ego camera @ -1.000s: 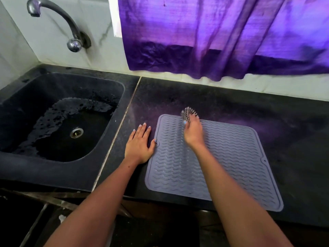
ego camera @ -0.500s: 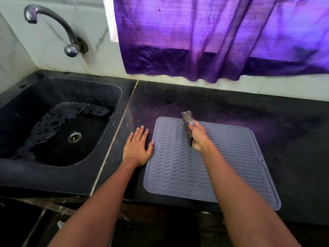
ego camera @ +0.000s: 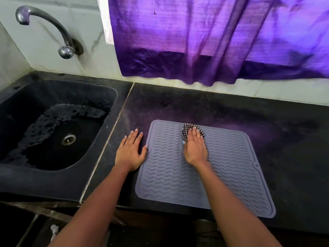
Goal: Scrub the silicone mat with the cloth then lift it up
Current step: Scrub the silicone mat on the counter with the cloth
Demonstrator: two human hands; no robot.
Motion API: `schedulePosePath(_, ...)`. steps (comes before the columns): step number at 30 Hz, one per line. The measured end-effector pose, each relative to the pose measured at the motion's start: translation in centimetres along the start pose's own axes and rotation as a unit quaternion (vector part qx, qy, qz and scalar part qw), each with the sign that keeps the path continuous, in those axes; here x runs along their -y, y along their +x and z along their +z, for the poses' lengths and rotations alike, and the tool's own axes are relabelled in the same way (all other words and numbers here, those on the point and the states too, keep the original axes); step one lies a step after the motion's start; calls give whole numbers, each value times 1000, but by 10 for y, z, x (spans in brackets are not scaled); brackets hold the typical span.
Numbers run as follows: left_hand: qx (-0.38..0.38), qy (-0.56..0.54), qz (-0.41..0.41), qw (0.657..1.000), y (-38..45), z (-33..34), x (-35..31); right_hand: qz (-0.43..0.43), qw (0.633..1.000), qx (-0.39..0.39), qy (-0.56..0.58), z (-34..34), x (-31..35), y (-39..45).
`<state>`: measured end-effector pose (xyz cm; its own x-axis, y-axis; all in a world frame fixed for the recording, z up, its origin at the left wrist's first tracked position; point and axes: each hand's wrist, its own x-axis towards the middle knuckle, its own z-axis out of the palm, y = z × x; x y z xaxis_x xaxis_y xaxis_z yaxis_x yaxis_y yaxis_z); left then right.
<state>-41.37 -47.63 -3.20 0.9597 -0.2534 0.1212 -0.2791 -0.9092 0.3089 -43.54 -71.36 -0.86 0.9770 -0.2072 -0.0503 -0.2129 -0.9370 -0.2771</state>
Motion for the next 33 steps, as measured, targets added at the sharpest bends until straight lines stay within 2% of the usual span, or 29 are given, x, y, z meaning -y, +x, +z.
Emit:
schedulePosePath(2, 0, 2, -2, 1000, 1, 1, 1, -10, 999, 14, 39, -6, -3, 5)
schedulePosePath(4, -1, 9, -2, 1000, 1, 2, 1, 12, 982, 10, 188, -16, -5, 6)
schedulePosePath(5, 0, 11, -1, 1000, 1, 2, 1, 46, 950, 10, 309, -22, -6, 7)
schedulePosePath(7, 1, 14, -1, 1000, 1, 2, 2, 121, 834, 19, 538, -36, -12, 15)
schedulePosePath(8, 0, 14, -1, 1000, 1, 2, 2, 154, 776, 17, 611, -43, -17, 19)
schedulePosePath(9, 0, 15, -1, 1000, 1, 2, 3, 182, 735, 3, 654, -50, -20, 21)
schedulePosePath(10, 0, 16, -1, 1000, 2, 2, 3, 208, 722, -23, 660, -56, -24, 24)
schedulePosePath(11, 1, 18, -2, 1000, 2, 2, 3, 225, 744, -52, 628, -62, -27, 24)
schedulePosePath(13, 3, 21, -2, 1000, 2, 1, 3, 222, 841, -116, 480, -67, -32, 22)
schedulePosePath(15, 2, 19, -1, 1000, 3, 1, 3, 174, 913, -143, 341, -68, -35, 10)
schedulePosePath(18, -2, 17, 1, 1000, 2, 1, 2, 78, 982, -69, 156, -42, -41, -7)
schedulePosePath(19, -4, 16, 1, 1000, 2, 1, 1, 49, 995, -38, 83, -30, -43, -11)
schedulePosePath(21, -8, 18, 1, 1000, 2, 1, 1, 30, 999, -19, 5, -16, -48, -11)
schedulePosePath(28, -6, 20, -1, 1000, 2, 2, 1, 26, 998, 61, 17, -23, -54, -3)
schedulePosePath(30, -7, 18, 0, 1000, 2, 2, 1, 40, 993, 61, 92, -27, -53, 0)
schedulePosePath(31, -6, 15, 0, 1000, 2, 2, 1, 67, 980, 48, 179, -30, -50, 1)
schedulePosePath(32, -7, 12, -1, 1000, 2, 1, 1, 107, 952, 9, 286, -35, -48, 2)
schedulePosePath(33, -8, 10, -1, 1000, 1, 1, 1, 154, 907, -47, 389, -41, -44, 4)
